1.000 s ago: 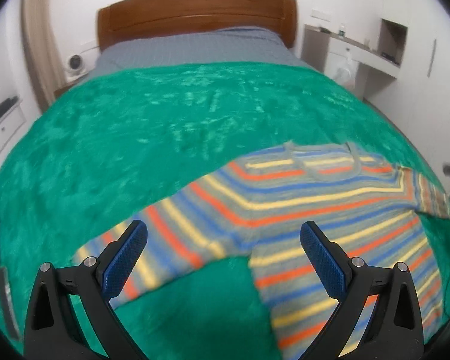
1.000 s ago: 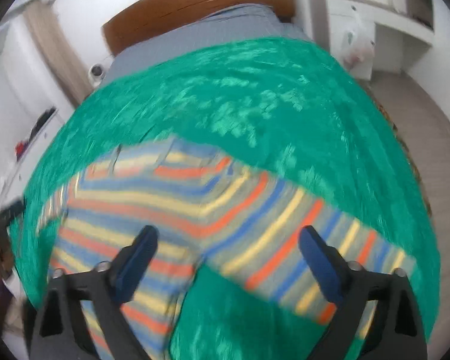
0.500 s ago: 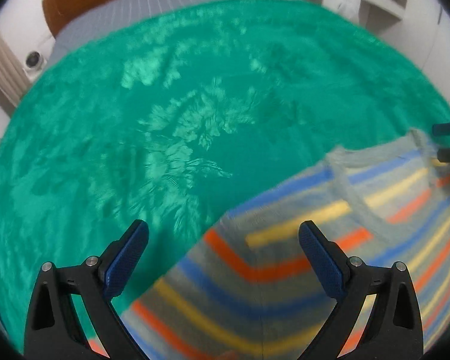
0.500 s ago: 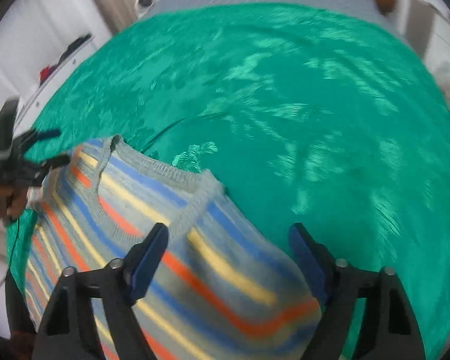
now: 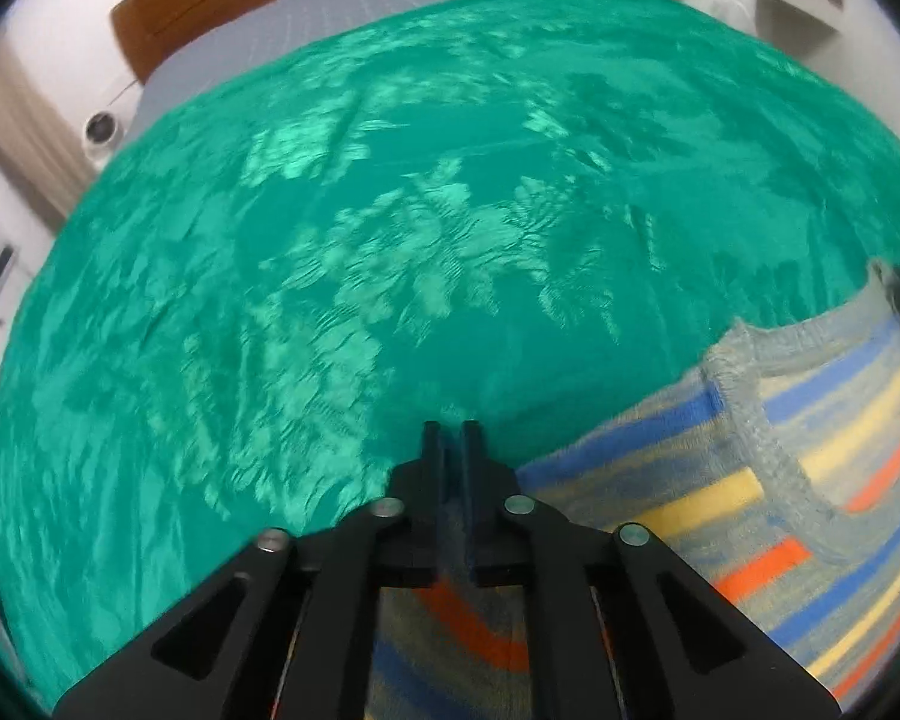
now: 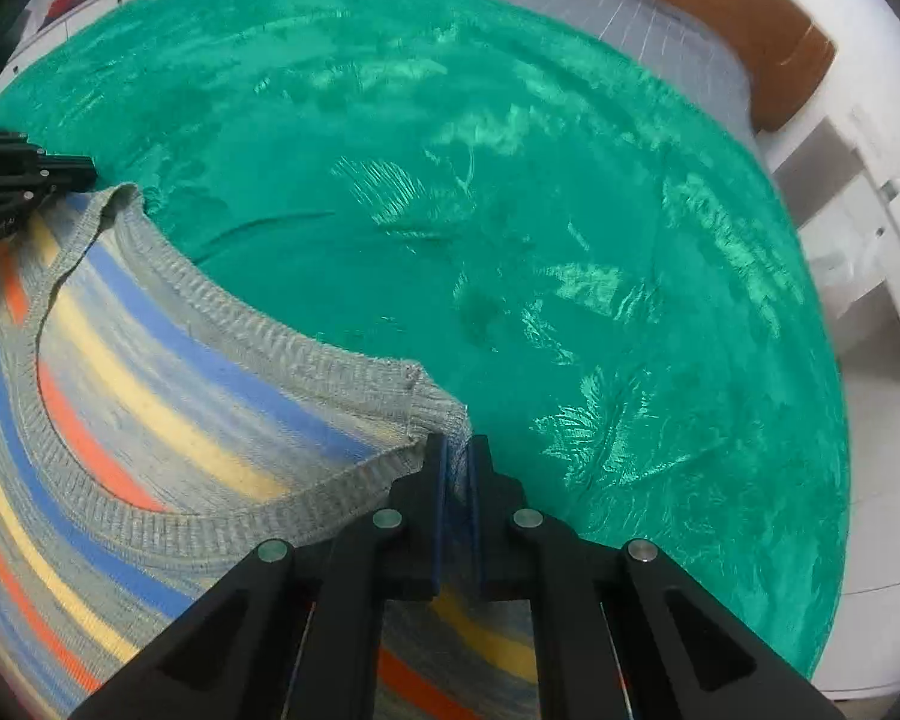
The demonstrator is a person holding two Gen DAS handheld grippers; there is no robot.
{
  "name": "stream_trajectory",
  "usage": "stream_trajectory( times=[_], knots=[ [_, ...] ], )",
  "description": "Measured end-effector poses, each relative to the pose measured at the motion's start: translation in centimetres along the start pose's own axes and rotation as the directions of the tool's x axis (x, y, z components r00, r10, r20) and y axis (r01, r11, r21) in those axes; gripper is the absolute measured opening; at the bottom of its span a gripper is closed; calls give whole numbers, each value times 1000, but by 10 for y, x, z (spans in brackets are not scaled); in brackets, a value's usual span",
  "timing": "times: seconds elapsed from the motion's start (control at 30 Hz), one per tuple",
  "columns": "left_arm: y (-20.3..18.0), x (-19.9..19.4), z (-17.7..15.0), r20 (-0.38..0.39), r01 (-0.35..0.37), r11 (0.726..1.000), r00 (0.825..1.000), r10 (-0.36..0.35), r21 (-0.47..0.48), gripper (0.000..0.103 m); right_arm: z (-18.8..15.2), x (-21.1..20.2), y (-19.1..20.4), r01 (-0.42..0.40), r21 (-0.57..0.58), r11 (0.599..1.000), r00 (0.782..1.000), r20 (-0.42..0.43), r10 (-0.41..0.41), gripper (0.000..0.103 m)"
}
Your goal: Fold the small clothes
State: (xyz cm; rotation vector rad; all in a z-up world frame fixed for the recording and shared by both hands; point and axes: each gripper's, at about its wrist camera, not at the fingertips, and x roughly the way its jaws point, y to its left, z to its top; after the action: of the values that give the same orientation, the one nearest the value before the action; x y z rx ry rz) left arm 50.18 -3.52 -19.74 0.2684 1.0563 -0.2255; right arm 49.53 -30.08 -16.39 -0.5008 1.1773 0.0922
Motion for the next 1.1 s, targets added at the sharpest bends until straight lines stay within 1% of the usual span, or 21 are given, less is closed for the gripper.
stream_trajectory(
  times=[0.03, 0.07, 0.1, 0.13, 0.2, 0.27, 0.33, 0.37, 0.43, 0.47, 0.53, 0.57, 0.63, 0.7, 0.77, 0.83, 0.87, 0.9, 1.0, 1.07, 1.1],
  knots=[
    [5, -8, -3, 9, -5, 1000, 1000, 5, -6, 45, -2, -5, -5, -23, 36, 999, 1000, 12, 23, 23],
    [7, -20, -8, 37, -17, 1000, 999, 17, -10, 54, -6, -13, -12, -43, 79, 996, 999, 20, 41, 37],
    [12, -36, -17, 72, -21, 1000, 997, 22, -17, 68, -12, -26, -24, -60, 122, 991, 998, 38, 56, 59],
    [19, -52, -25, 100, -12, 1000, 995, 14, -26, 76, -19, -40, -36, -75, 158, 984, 995, 72, 65, 63],
    [34, -90, -57, 139, 33, 999, 990, -27, -40, 81, -44, -76, -64, -127, 252, 959, 985, 147, 92, 63],
    [51, -126, -95, 158, 52, 997, 987, -43, -54, 88, -80, -110, -93, -202, 357, 912, 968, 212, 132, 64],
    [60, -150, -128, 160, 49, 996, 986, -37, -70, 96, -139, -147, -125, -271, 474, 838, 947, 288, 143, 69],
    [64, -162, -149, 154, 45, 996, 988, -32, -81, 97, -157, -154, -134, -280, 511, 813, 944, 300, 136, 70],
    [70, -179, -189, 130, 35, 993, 991, -21, -111, 97, -226, -179, -154, -288, 610, 738, 945, 307, 114, 70],
    [74, -186, -210, 121, 33, 990, 993, -16, -139, 97, -246, -183, -156, -292, 635, 715, 944, 310, 110, 70],
    [77, -190, -238, 116, 35, 981, 993, -13, -191, 97, -303, -196, -160, -327, 706, 629, 935, 340, 105, 70],
    [79, -190, -253, 115, 30, 974, 993, -4, -223, 97, -338, -202, -161, -353, 750, 559, 926, 365, 95, 70],
    [78, -189, -277, 121, 20, 960, 993, 14, -281, 97, -383, -208, -165, -381, 808, 450, 915, 398, 62, 70],
    [78, -182, -296, 121, 7, 942, 992, 36, -337, 97, -427, -203, -172, -412, 858, 307, 905, 423, 35, 70],
    [77, -175, -309, 118, 4, 927, 992, 44, -375, 97, -449, -198, -182, -430, 874, 226, 900, 435, 29, 70],
    [75, -167, -315, 108, 3, 919, 993, 43, -395, 97, -458, -188, -189, -473, 861, 185, 881, 467, 77, 68],
    [73, -162, -318, 99, -4, 916, 994, 48, -401, 97, -457, -174, -192, -477, 866, 149, 878, 460, 132, 66],
    [71, -160, -321, 97, -11, 915, 994, 55, -404, 97, -456, -167, -192, -468, 874, 130, 881, 450, 146, 63],
    [69, -158, -327, 107, -29, 915, 991, 78, -403, 99, -442, -149, -197, -451, 881, 140, 885, 423, 193, 63],
    [69, -156, -329, 116, -31, 914, 990, 85, -405, 100, -437, -138, -199, -457, 880, 128, 875, 418, 246, 63],
    [69, -155, -331, 120, -30, 913, 989, 86, -408, 101, -430, -135, -199, -452, 879, 151, 876, 405, 263, 56]
  ],
)
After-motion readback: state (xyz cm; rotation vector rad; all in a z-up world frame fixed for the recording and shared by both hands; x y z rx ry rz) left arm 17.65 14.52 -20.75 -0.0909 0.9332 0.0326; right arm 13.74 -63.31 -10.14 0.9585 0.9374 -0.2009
